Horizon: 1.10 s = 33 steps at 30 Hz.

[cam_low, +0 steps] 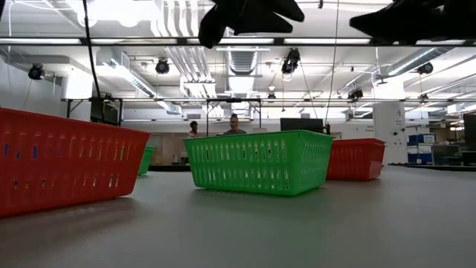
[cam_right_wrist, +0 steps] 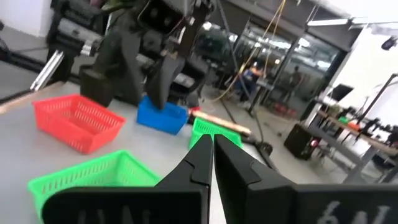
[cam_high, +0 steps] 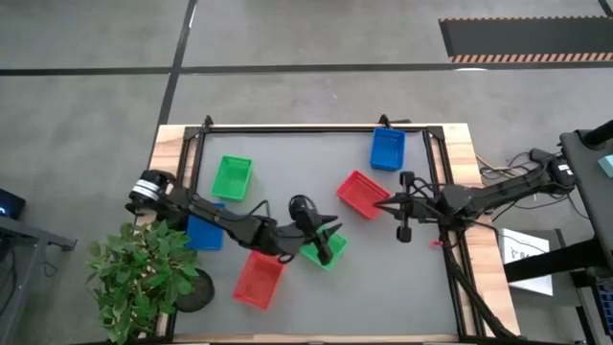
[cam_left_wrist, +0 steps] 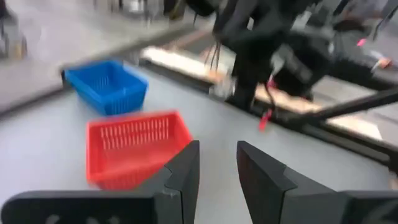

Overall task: Stack baskets by color
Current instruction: Stack the right green basket on the stacked green baskets

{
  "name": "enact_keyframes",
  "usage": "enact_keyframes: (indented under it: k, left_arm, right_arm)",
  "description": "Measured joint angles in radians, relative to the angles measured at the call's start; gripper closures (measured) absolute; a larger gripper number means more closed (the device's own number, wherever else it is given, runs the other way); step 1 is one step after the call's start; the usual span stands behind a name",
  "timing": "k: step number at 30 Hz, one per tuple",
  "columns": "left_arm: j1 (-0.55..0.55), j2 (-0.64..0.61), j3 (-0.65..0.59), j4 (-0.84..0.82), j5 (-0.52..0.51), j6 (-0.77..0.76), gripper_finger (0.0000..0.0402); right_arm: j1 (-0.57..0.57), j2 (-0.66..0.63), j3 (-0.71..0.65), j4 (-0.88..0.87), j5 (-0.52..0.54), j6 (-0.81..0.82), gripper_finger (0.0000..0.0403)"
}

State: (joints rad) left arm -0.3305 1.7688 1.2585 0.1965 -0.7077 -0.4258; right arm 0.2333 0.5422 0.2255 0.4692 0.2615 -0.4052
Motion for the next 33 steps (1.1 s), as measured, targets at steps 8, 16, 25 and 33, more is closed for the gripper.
enact_keyframes:
  k: [8,16,25,33]
  left_arm:
    - [-0.004,0.101,0.313,-0.543,0.172,-0.328,0.0311]
    - [-0.014,0.229,0.496,-0.770,0.474,-0.354,0.0323]
    - [-0.024,0.340,0.589,-0.782,0.527,-0.179,0.0345]
    - [-0.008,0.349,0.589,-0.886,0.333,-0.217,0.0346]
  right_arm:
    - [0.000,-0.101,-0.017,-0.003,-0.001,-0.058,0.0394]
    - [0.000,-0.130,-0.017,-0.007,0.000,-0.122,0.0394]
    - [0.000,-0.129,0.002,-0.016,0.000,-0.157,0.0394]
    - [0.000,-0.128,0.007,-0.023,0.000,-0.210,0.0394]
